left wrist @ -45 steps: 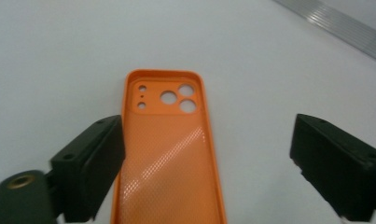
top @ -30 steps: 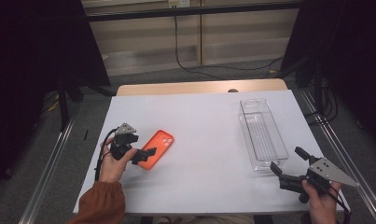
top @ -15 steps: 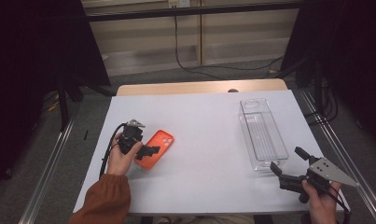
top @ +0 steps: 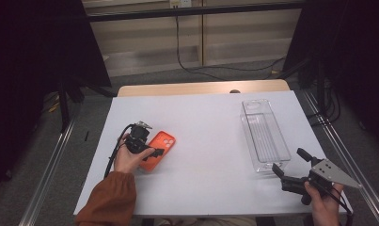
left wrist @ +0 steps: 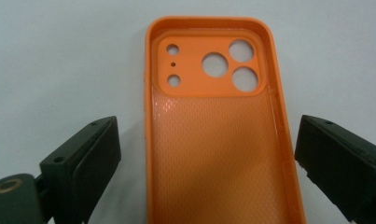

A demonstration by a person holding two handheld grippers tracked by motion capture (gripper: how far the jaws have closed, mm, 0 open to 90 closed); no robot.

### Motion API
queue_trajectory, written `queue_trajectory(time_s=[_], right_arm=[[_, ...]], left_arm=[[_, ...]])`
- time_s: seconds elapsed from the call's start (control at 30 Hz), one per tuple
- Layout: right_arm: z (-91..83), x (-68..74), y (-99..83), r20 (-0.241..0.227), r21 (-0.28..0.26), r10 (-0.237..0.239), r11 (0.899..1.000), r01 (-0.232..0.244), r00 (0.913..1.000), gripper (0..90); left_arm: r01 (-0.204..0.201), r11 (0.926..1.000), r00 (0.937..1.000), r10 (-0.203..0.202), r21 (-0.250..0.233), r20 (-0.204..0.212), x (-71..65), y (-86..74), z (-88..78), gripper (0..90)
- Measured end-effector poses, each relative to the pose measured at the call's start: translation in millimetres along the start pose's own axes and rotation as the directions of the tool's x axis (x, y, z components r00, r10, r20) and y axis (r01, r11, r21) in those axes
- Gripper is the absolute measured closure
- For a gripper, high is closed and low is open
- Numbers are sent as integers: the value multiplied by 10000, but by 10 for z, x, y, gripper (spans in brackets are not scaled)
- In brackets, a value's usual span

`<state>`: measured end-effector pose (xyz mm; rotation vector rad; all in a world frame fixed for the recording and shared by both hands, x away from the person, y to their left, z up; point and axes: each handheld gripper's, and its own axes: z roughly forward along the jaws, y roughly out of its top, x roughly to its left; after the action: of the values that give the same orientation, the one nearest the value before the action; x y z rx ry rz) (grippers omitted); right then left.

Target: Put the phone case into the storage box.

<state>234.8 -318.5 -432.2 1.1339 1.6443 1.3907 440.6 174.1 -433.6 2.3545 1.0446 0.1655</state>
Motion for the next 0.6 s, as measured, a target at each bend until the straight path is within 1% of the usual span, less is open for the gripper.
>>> queue_trajectory(time_s=[0.03,0.1,0.17,0.2,0.27,0.3,0.33,0.37,0.43,0.53,0.57,0.6], right_arm=[[1,0,0,6,-7,15,10000,-15,10000,0],[-1,0,0,-3,6,3,10000,-3,10000,0],[1,0,0,-4,1,5,10000,-5,10000,0],[3,2,0,2,-7,19,10000,-19,10000,0],[3,1,-1,-13,1,-3,10000,3,10000,0],[1,2,0,-4,2,5,10000,-5,10000,0],[1,3,-1,-3,-23,21,10000,-21,10000,0],[0,4,-1,-10,-12,33,10000,-33,10000,0],[-3,4,0,-16,-13,20,10000,-20,10000,0],[-1,2,-1,-23,3,18,10000,-18,10000,0],[2,1,-1,-14,-7,-1,10000,1,10000,0],[1,2,-1,-14,4,6,10000,-6,10000,0]], left_arm=[[3,10000,10000,-4,57,56,-10,2,10,69],[-132,9999,9999,132,90,9,-33,5,14,71],[-277,9994,9995,275,183,128,-57,16,22,67],[-193,9995,9997,190,248,121,-82,22,32,61],[-505,9975,9987,507,489,-26,-122,33,54,54],[-629,9968,9977,640,492,-218,-132,35,64,47],[-598,9968,9980,609,531,-181,-133,32,76,48],[-545,9967,9980,563,594,-289,-127,31,90,53],[-537,9966,9982,553,624,-233,-111,22,110,47],[-597,9961,9977,616,651,-283,-120,20,117,47],[-718,9949,9968,742,711,-307,-132,17,127,38],[-752,9947,9960,784,707,-437,-144,14,134,31]])
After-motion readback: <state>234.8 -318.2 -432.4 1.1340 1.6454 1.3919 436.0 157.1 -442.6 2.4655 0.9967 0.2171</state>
